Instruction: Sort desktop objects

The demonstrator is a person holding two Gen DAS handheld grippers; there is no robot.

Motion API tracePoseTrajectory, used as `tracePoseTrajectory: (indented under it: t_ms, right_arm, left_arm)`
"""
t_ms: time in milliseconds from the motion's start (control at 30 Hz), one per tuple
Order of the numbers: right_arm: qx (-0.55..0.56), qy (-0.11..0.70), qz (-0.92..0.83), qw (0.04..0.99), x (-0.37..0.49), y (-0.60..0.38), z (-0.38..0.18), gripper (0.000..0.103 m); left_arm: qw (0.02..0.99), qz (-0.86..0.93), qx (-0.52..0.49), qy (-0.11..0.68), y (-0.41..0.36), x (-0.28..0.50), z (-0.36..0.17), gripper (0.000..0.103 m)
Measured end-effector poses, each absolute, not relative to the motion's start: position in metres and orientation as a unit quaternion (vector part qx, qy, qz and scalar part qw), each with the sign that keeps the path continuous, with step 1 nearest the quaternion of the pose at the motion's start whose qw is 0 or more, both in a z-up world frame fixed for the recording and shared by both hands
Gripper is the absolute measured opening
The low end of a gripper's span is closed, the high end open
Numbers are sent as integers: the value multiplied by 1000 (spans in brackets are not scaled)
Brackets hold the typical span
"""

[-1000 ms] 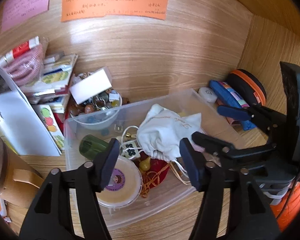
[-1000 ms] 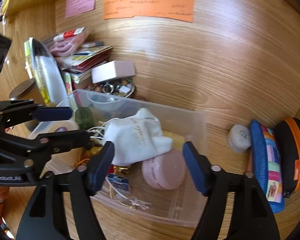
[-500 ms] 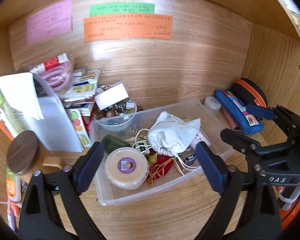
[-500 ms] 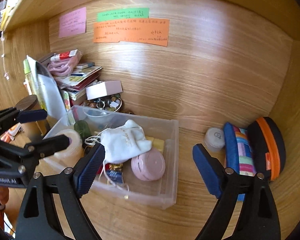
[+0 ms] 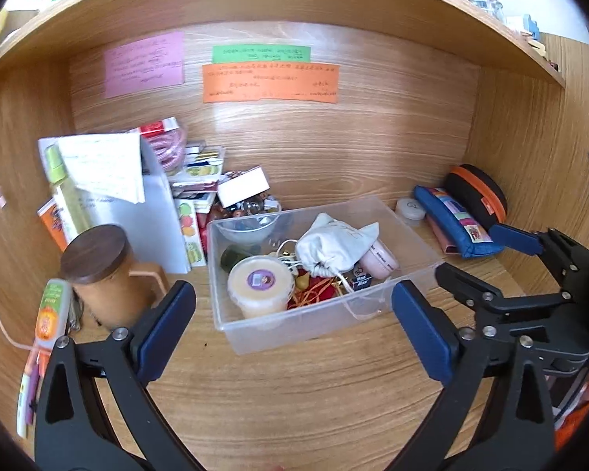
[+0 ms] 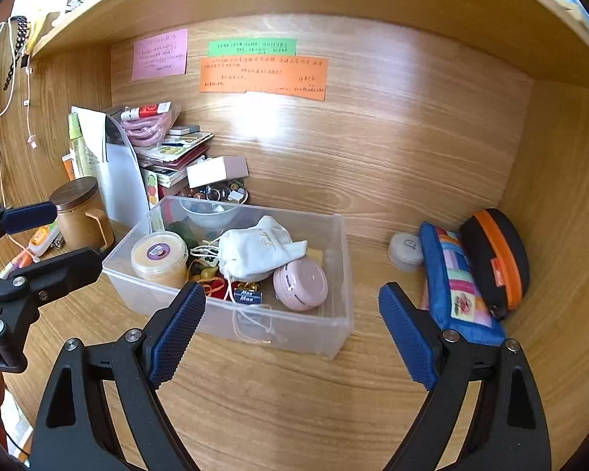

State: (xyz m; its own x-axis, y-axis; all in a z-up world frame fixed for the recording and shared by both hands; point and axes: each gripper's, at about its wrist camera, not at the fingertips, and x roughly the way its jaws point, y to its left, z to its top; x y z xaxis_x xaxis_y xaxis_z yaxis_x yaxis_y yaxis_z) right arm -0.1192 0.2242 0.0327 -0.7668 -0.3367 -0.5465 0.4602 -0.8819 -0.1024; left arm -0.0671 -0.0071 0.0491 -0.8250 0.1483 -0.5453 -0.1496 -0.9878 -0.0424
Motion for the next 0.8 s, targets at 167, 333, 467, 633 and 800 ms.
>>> tracePoseTrajectory:
  t_ms: [167,333,467,633,800]
  right_arm:
    - [258,105,-938,207,-101,228,33,89]
    - [246,91,-942,207,-81,230,33,94]
    - [240,89,-946,198,-71,231,31,100]
    - [240,89,-948,192,-63,233,28,101]
    - [240,95,-950,177,-62,236,24,102]
  left_arm:
    - [97,952,-290,-19,-11,-53,45,101]
    - [78,956,-282,-18,-11,-40,41,101]
    - [73,958,-275,-25,-13,-30,39,101]
    - [70,959,-273,-25,-13,-25,36,102]
    - [63,961,-270,-17,-12,-23,34,102]
